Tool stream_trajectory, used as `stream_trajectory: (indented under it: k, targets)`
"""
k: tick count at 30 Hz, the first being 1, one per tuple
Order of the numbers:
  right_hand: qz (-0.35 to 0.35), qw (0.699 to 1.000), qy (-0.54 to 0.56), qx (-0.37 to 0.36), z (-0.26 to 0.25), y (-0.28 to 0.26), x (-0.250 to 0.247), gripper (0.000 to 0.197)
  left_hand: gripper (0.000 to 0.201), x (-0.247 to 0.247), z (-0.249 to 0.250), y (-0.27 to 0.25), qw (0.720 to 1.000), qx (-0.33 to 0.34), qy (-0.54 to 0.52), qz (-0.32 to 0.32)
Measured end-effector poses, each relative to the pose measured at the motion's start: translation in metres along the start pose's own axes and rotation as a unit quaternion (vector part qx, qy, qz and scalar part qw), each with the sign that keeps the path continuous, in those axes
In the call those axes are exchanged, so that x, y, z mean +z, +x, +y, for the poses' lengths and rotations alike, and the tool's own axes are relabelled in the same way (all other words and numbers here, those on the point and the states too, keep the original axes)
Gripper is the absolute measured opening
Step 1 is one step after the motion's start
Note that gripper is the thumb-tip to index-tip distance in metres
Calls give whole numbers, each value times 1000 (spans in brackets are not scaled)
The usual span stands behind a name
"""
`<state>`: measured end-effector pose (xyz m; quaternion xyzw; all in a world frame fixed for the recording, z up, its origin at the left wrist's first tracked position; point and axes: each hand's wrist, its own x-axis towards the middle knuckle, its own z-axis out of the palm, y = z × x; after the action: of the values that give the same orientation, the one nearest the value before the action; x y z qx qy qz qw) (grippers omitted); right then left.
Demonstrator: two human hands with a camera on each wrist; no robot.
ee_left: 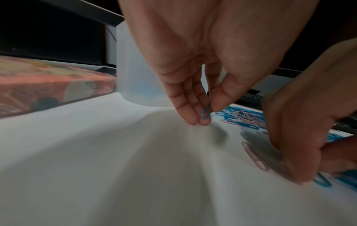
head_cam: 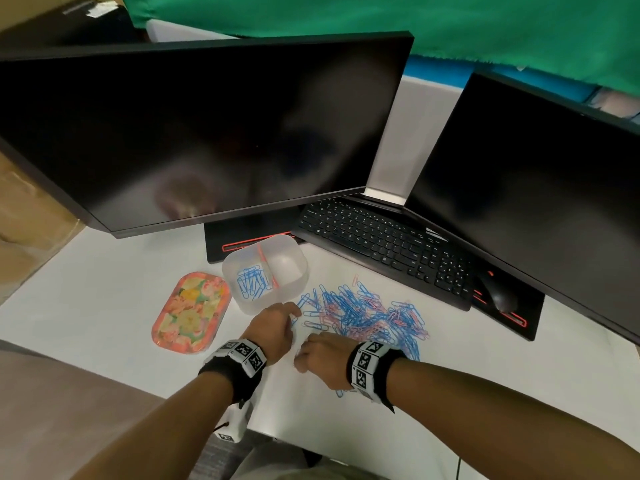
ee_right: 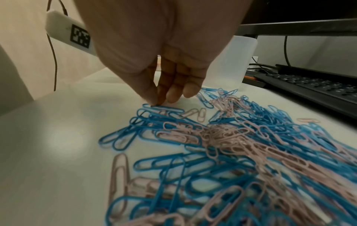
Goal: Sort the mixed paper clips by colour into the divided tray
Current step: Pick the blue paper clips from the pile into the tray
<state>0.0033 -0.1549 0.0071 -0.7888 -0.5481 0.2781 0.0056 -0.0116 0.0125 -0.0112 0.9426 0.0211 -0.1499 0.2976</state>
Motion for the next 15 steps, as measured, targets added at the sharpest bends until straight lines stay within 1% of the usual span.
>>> stream_trajectory:
  k: [5, 7, 10, 12, 15]
  targets:
    - [9, 1000, 2, -22, 6, -3, 1, 46, 28, -1, 0, 4, 999, -9, -31, 18]
    - [10, 1000, 3, -21, 7, -4, -1, 43, 24, -1, 3, 5, 999, -17, -47, 22]
    - [8, 999, 8, -45, 6, -3, -5, 37, 19, -1, 4, 5, 997, -24, -66, 20]
    - [16, 999, -9, -37, 6, 0, -4, 40, 19, -2, 5, 5, 997, -27, -69, 9]
    - [8, 999, -39, -14, 7, 2, -2, 41, 18, -6, 9, 6, 997, -23, -78, 7]
